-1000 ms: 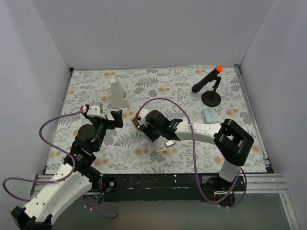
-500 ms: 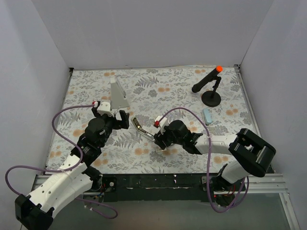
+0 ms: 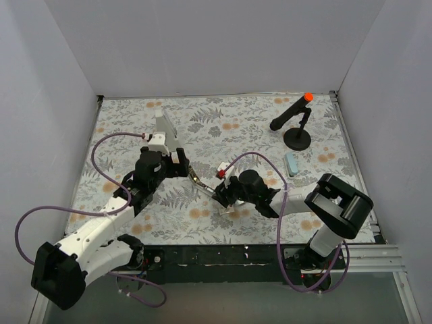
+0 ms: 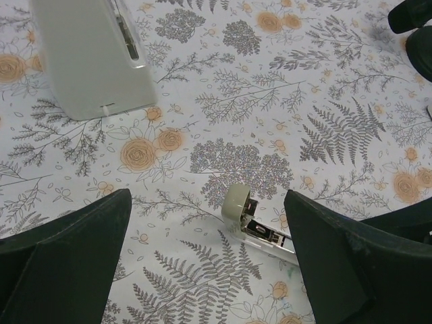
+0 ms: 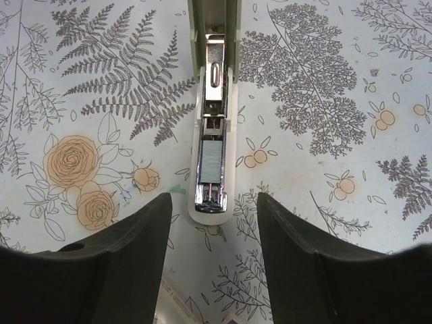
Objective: Load the staples into the stapler
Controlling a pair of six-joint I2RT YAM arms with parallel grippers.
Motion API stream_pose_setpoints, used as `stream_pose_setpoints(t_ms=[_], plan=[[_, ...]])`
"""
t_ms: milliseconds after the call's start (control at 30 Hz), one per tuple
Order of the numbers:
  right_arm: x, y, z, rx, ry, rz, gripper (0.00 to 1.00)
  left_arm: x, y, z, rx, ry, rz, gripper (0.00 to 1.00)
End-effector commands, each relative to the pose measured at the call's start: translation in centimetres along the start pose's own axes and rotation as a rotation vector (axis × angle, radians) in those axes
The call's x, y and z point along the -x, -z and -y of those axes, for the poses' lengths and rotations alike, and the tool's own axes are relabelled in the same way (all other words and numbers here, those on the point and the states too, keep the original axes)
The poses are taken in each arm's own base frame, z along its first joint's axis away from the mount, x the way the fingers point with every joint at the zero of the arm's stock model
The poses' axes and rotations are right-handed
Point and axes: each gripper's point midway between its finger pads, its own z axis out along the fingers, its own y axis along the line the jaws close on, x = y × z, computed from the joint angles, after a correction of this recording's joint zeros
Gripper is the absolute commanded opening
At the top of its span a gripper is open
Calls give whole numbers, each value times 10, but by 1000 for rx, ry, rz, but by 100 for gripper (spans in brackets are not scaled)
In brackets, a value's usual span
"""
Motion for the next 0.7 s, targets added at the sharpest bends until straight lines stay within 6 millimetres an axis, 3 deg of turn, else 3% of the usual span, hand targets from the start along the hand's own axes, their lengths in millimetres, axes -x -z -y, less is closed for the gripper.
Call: stream_pose_setpoints(t_ms=[0,367,667], plan=[[14,-4,4,4,3,79,59,11,-13,6,-33,57,-26,98],[2,-9,4,24,3,75,49,-9,-47,18,-97,61,-161,95],[3,-12,4,37,4,86,36,-38,-51,25,-149,37,-287,88]])
